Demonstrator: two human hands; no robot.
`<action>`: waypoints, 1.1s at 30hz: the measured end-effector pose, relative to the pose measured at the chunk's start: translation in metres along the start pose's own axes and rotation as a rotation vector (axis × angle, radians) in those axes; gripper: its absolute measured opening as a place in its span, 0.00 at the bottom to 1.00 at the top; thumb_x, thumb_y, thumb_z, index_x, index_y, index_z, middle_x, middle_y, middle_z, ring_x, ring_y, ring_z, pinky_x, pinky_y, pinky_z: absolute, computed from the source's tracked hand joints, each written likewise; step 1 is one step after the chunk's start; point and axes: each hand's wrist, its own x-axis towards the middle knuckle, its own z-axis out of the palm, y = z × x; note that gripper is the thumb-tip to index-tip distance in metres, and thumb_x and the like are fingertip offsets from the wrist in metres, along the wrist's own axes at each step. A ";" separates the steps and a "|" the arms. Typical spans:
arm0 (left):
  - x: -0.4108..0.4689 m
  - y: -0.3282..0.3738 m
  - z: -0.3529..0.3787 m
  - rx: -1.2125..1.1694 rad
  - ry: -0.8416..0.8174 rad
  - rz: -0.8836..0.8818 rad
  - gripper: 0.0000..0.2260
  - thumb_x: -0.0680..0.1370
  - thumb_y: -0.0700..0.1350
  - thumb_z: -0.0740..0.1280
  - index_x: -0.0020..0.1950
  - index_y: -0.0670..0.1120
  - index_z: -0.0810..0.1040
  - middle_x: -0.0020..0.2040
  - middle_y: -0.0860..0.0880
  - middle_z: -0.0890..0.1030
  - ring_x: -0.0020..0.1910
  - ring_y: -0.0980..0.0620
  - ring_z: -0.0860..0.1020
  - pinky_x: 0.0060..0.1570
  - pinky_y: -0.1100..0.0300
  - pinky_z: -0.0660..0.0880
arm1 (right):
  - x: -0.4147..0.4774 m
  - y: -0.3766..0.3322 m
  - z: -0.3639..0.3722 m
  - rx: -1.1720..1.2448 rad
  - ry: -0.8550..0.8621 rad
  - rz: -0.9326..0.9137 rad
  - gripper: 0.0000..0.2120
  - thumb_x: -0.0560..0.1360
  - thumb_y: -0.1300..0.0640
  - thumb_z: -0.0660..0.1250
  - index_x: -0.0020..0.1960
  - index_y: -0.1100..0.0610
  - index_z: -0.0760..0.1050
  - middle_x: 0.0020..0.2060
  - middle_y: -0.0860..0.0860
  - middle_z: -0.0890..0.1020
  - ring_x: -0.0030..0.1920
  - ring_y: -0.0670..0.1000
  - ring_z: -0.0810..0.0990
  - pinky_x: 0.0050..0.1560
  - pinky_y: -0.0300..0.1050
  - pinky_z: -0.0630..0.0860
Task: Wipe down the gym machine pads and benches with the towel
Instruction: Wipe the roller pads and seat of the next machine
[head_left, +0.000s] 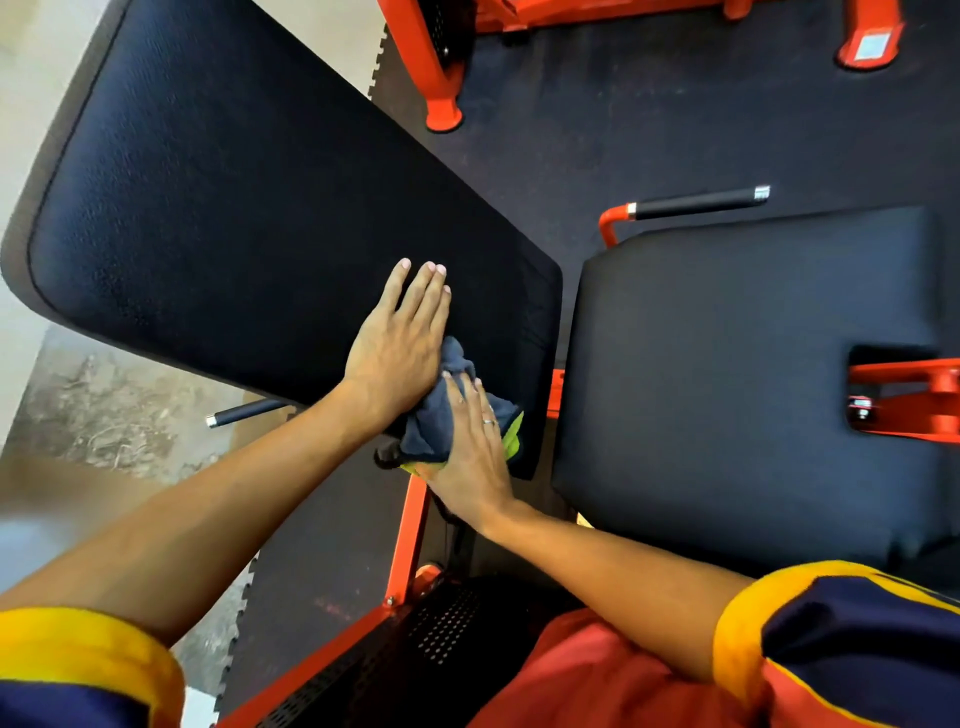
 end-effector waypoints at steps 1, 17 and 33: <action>0.001 0.000 0.001 -0.010 0.008 0.001 0.29 0.85 0.52 0.41 0.82 0.35 0.47 0.82 0.34 0.48 0.82 0.37 0.47 0.79 0.37 0.46 | -0.001 0.009 0.000 -0.034 -0.013 -0.004 0.56 0.71 0.45 0.78 0.81 0.39 0.39 0.82 0.47 0.53 0.84 0.52 0.48 0.82 0.57 0.54; 0.004 0.001 0.000 -0.021 0.005 -0.004 0.28 0.85 0.49 0.41 0.82 0.36 0.48 0.82 0.34 0.49 0.82 0.37 0.48 0.79 0.37 0.46 | 0.049 0.022 -0.021 0.314 0.132 0.290 0.38 0.76 0.54 0.75 0.81 0.52 0.62 0.79 0.50 0.67 0.80 0.52 0.63 0.79 0.48 0.62; 0.029 0.016 0.005 -0.067 -0.003 0.035 0.28 0.84 0.48 0.39 0.82 0.35 0.49 0.82 0.34 0.51 0.82 0.38 0.48 0.79 0.37 0.46 | 0.047 0.069 -0.008 0.321 0.104 0.570 0.36 0.80 0.45 0.70 0.83 0.46 0.58 0.80 0.50 0.63 0.81 0.52 0.58 0.80 0.55 0.58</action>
